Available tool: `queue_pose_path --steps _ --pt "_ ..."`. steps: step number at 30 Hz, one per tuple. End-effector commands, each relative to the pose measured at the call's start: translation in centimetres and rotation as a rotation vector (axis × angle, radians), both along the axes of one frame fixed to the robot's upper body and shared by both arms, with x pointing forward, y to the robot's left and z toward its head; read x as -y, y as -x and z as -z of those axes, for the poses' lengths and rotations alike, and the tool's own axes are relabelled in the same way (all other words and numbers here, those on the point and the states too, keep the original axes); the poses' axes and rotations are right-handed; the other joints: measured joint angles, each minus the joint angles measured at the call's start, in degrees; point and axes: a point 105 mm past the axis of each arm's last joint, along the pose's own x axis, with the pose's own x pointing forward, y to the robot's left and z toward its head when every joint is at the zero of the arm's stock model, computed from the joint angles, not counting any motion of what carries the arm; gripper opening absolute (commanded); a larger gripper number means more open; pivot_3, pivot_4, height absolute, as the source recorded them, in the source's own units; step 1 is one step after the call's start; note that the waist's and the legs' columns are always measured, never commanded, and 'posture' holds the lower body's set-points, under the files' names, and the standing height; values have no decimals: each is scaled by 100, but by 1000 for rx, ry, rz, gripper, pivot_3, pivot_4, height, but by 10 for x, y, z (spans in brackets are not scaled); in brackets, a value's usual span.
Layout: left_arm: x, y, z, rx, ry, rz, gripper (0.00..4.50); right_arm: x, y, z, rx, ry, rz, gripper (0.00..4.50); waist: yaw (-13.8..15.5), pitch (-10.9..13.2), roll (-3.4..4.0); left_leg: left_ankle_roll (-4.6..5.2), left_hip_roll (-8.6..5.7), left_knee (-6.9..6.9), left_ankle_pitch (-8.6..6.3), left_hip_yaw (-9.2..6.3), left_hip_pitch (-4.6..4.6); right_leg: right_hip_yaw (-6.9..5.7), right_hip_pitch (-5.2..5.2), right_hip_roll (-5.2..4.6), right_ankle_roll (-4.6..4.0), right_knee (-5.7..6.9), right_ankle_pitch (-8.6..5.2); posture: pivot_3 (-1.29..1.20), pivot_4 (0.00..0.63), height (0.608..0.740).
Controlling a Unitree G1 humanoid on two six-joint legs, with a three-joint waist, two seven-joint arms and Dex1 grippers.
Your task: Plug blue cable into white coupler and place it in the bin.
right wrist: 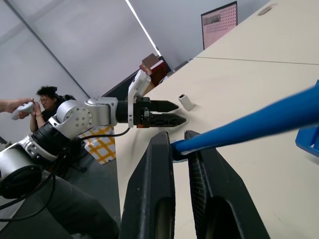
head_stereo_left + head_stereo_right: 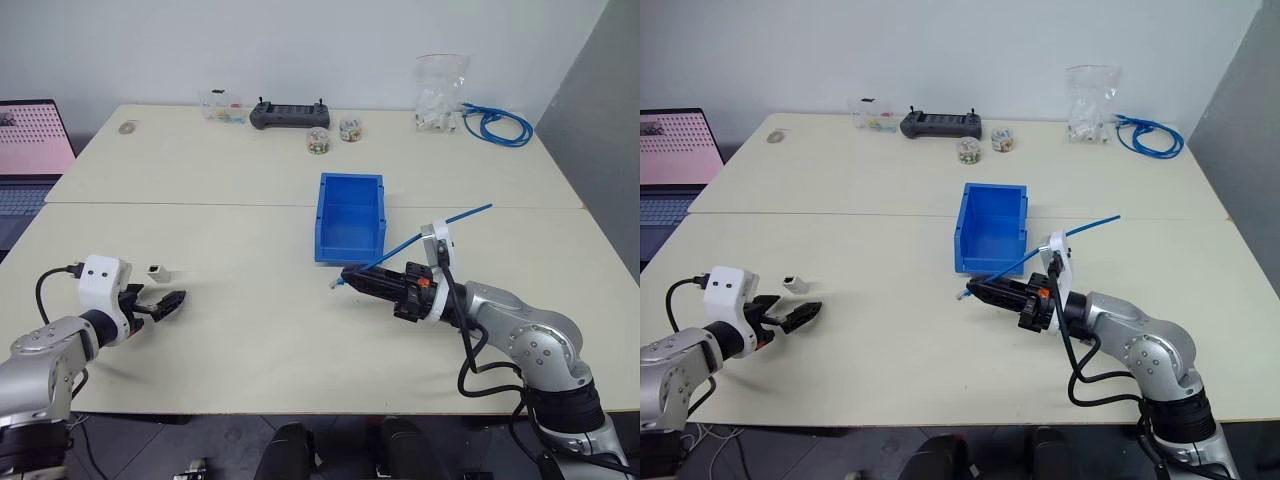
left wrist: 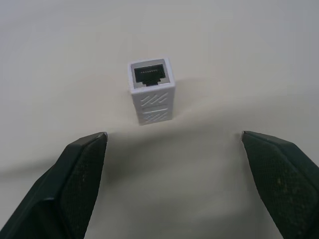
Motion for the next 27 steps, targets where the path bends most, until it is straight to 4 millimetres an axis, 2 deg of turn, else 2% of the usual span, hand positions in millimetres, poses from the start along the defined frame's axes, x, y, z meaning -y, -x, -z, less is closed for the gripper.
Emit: queue_pose_path --steps 1,7,10,13,20,23,27 --pt "-3 -7 -5 9 -69 -4 4500 -3 6 -10 51 -22 -30 113 -5 0 0 0 0 0 0 1 0 1 0 0 0 0 0 0 150 740" --pt "6 -18 -1 13 -35 -9 4500 -5 8 -10 53 -20 -32 113 2 0 0 0 -1 2 0 -1 0 0 0 -2 0 3 1 0 150 740" --pt "3 -23 -3 32 -20 -41 4052 -4 8 -9 52 -20 -32 113 12 0 0 0 -2 3 0 -1 0 -1 1 -2 0 4 1 0 150 740" --pt "3 -26 1 21 15 -64 3226 -4 8 -9 50 -19 -30 113 11 -1 -1 0 -2 4 0 -1 0 -1 1 -3 1 4 2 0 150 740" --pt "9 -27 8 -9 8 -47 1727 -3 9 -8 48 -17 -25 112 8 -1 -1 -1 -2 4 0 -1 3 -1 1 -3 1 7 3 0 150 740" --pt "10 -26 11 -22 3 -47 845 -3 9 -8 49 -17 -20 111 8 -1 -1 -1 -2 4 1 0 3 -1 1 -3 0 8 3 0 150 740" --pt "13 -23 15 -35 11 -32 790 -3 9 -7 46 -18 -16 111 8 -1 0 -1 -2 4 1 0 4 0 1 -3 0 8 3 0 150 740"
